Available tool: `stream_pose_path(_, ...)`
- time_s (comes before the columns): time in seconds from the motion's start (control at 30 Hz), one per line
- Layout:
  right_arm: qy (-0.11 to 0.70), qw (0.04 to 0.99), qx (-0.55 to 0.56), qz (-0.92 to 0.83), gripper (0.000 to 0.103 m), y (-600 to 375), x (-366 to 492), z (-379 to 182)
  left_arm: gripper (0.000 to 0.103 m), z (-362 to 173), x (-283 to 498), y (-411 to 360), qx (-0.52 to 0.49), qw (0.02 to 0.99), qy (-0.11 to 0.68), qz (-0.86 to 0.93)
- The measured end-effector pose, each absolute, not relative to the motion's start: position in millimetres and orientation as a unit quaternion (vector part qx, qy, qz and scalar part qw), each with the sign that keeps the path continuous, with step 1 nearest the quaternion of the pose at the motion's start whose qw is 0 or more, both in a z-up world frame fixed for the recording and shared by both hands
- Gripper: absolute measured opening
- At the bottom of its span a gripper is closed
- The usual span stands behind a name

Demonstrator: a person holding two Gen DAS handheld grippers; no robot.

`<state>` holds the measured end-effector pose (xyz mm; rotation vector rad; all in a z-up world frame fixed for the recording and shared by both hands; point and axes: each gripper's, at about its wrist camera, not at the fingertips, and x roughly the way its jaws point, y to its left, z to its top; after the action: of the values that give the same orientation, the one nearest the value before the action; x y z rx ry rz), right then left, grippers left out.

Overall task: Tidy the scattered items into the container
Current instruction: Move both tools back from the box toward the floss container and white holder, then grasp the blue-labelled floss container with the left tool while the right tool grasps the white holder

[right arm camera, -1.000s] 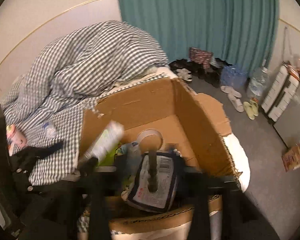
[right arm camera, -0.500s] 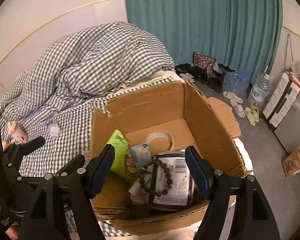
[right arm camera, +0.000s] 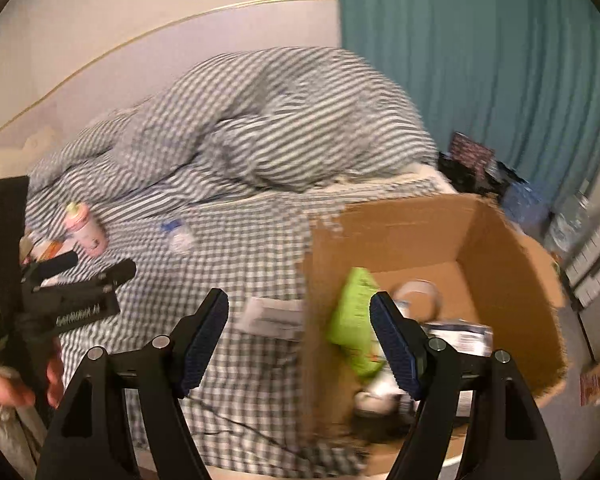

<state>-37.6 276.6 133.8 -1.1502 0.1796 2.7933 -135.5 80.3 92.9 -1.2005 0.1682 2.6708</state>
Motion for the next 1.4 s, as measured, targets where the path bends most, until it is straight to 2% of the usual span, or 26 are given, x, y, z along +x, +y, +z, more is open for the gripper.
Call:
stream_pose_path(0.27,0.037,0.005,-0.421,0.906,0.078,217,-74,105,0.103,59,-165,3,-0.444,0.03,0.01,0.896)
stream_pose_path(0.57,0.011,-0.001,-0.461,0.887,0.079,192,-115,65,0.103,23,-224,-22,-0.484,-0.004,-0.035,0.874)
stream_pose_path(0.87,0.007,0.014,-0.495,0.869,0.079,212,-160,23,0.103,-12,-310,12,-0.508,-0.026,-0.064,0.859)
stream_pose_path(1.07,0.013,0.016,-0.516,0.856,0.079,230,-185,-7,0.103,-59,-368,33,-0.54,-0.052,-0.07,0.837)
stream_pose_path(1.27,0.011,0.015,-0.522,0.853,0.079,236,-193,-20,0.103,-80,-401,42,-0.549,-0.053,-0.131,0.823)
stream_pose_path(1.37,0.01,0.015,-0.52,0.854,0.079,237,-196,-22,0.103,-99,-414,57,-0.573,-0.046,-0.121,0.809)
stream_pose_path(1.4,0.009,0.016,-0.52,0.854,0.079,238,-197,-22,0.1,-107,-414,64,-0.581,-0.046,-0.105,0.806)
